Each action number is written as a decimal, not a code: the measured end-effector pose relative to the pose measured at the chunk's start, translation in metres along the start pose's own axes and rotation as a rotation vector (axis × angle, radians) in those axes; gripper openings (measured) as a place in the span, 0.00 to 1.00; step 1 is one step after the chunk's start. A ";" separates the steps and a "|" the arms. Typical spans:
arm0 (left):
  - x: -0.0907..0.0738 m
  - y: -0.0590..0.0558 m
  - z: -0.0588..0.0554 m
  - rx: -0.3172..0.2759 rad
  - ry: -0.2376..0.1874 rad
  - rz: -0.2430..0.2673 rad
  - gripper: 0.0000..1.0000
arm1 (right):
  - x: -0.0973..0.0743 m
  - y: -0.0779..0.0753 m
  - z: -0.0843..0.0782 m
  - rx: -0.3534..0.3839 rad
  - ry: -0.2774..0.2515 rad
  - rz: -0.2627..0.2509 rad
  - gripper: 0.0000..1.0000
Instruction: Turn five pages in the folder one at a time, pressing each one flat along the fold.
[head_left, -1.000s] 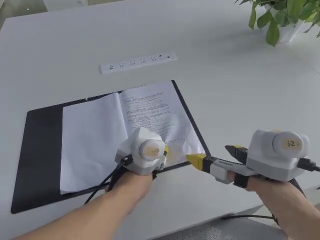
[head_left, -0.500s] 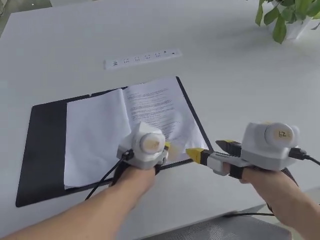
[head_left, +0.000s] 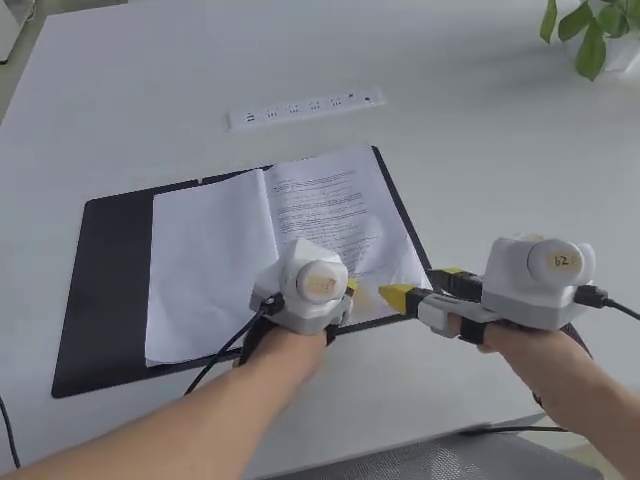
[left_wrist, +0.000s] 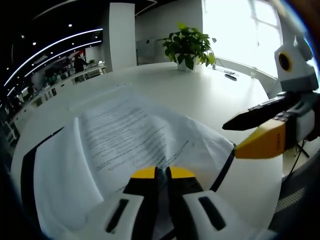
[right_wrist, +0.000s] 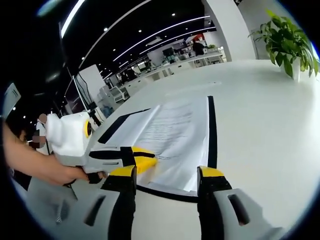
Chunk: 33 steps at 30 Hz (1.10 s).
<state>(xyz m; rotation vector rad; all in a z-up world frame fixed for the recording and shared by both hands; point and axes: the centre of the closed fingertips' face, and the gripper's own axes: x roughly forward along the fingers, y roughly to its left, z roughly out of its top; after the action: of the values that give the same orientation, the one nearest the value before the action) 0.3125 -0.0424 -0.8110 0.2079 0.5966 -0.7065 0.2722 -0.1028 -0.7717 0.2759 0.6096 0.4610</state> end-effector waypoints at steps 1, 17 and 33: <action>0.000 0.000 0.000 0.000 0.000 0.000 0.05 | 0.001 -0.001 0.001 0.001 0.001 -0.001 0.47; 0.001 0.000 0.001 -0.007 -0.001 0.001 0.05 | 0.016 -0.009 -0.002 0.040 0.031 0.016 0.48; 0.000 0.000 0.002 -0.006 0.000 0.001 0.05 | 0.015 -0.019 0.001 0.044 0.011 -0.016 0.43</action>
<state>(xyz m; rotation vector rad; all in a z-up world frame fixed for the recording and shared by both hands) 0.3131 -0.0433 -0.8099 0.2023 0.5983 -0.7037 0.2895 -0.1119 -0.7852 0.3104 0.6329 0.4338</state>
